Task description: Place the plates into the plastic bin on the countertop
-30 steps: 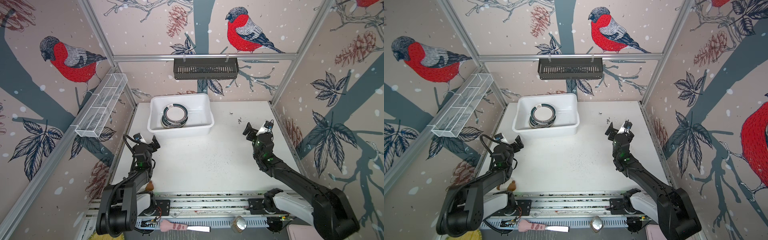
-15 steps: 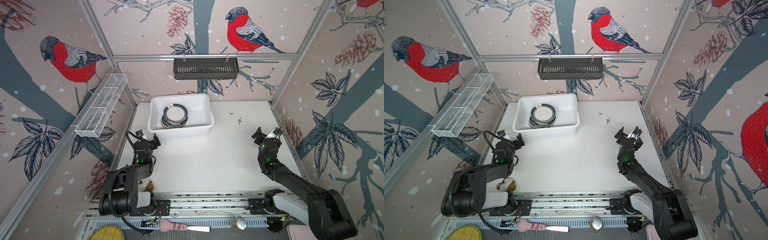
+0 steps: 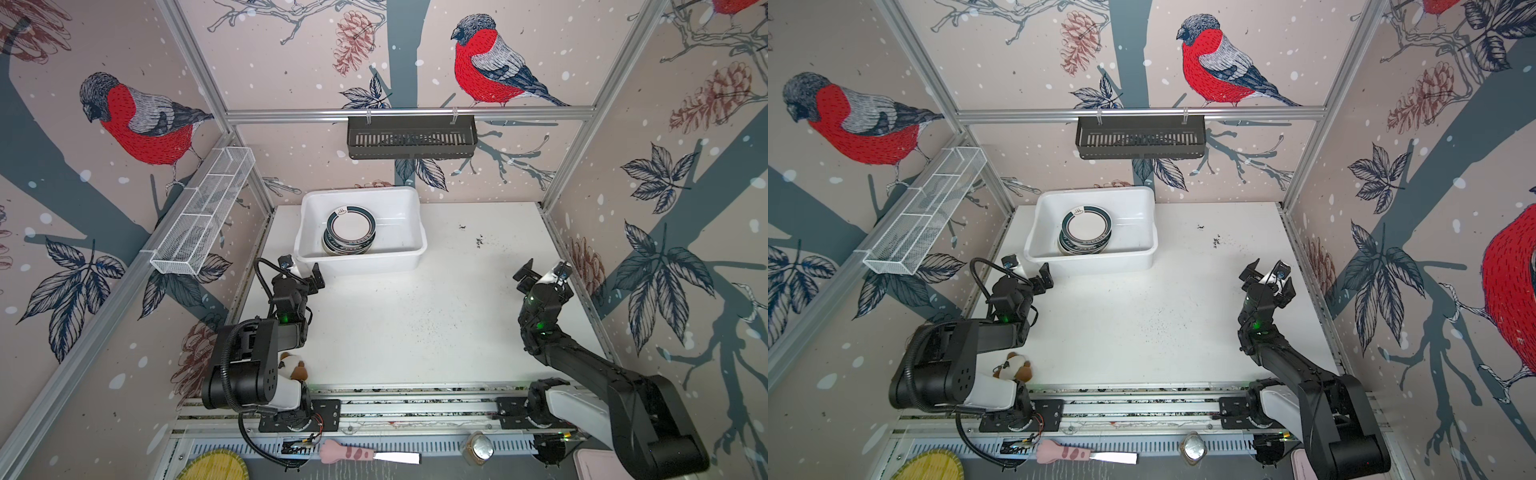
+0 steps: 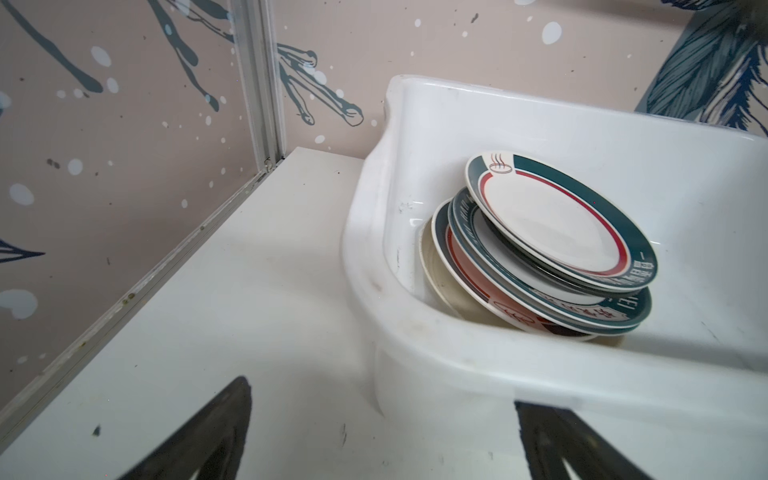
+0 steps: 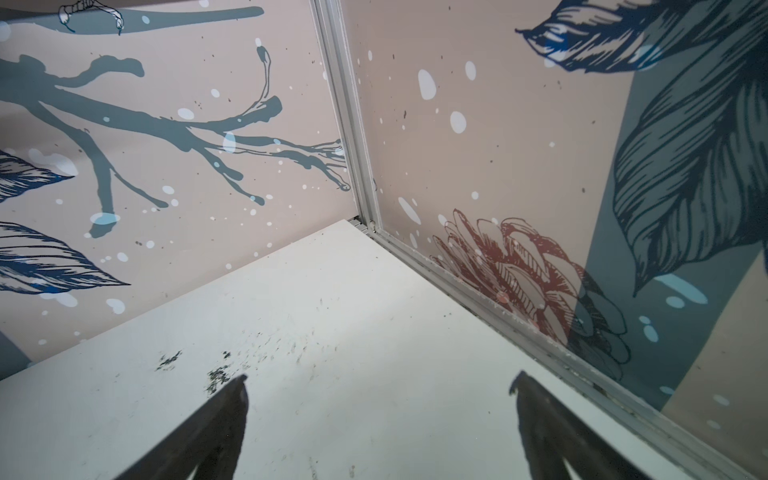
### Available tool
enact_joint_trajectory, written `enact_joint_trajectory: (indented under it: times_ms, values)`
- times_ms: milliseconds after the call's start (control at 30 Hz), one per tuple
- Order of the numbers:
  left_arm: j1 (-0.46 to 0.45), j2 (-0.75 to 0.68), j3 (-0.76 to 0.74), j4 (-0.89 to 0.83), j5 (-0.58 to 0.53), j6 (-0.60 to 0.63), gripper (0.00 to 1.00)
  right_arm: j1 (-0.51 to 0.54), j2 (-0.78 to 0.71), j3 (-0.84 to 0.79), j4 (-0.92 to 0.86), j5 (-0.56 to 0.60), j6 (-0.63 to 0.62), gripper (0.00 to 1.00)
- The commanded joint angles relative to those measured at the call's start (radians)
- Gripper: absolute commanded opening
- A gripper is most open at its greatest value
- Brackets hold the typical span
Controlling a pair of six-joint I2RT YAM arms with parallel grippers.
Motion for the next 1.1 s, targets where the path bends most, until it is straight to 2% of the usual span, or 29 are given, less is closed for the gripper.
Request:
enact_joint_trajectory:
  times_ms: [0, 133, 200, 500, 600, 700, 767, 833, 933, 1000, 1067]
  values:
    - [-0.018, 0.018, -0.01, 0.095, 0.06, 0.065, 0.98, -0.007, 0.017, -0.003, 0.11, 0.015, -0.079, 0.99]
    - [-0.031, 0.045, -0.049, 0.183, 0.03, 0.066, 0.98, -0.014, 0.035, -0.031, 0.132, 0.007, -0.087, 0.99]
    - [-0.031, 0.075, -0.076, 0.272, 0.049, 0.075, 0.98, -0.025, 0.057, -0.053, 0.168, -0.019, -0.083, 0.99]
    - [-0.038, 0.074, -0.08, 0.276, 0.018, 0.073, 0.98, -0.107, 0.25, -0.055, 0.28, -0.085, -0.047, 0.99]
    - [-0.048, 0.074, -0.076, 0.269, 0.007, 0.081, 0.98, -0.131, 0.286, -0.048, 0.304, -0.186, -0.059, 0.99]
    - [-0.051, 0.074, -0.058, 0.234, 0.042, 0.103, 0.98, -0.135, 0.312, -0.021, 0.285, -0.243, -0.078, 0.99]
    - [-0.055, 0.075, -0.055, 0.229, 0.045, 0.108, 0.98, -0.147, 0.363, -0.002, 0.289, -0.381, -0.121, 1.0]
    - [-0.055, 0.075, -0.055, 0.229, 0.045, 0.108, 0.98, -0.128, 0.439, -0.047, 0.479, -0.417, -0.177, 0.99]
    - [-0.056, 0.076, -0.054, 0.226, 0.044, 0.108, 0.98, -0.137, 0.398, -0.006, 0.327, -0.428, -0.156, 0.99]
    - [-0.065, 0.078, -0.047, 0.216, 0.026, 0.114, 0.98, -0.136, 0.417, -0.021, 0.391, -0.427, -0.162, 0.99]
    - [-0.07, 0.078, -0.047, 0.213, 0.018, 0.117, 0.98, -0.137, 0.403, -0.01, 0.347, -0.428, -0.158, 0.99]
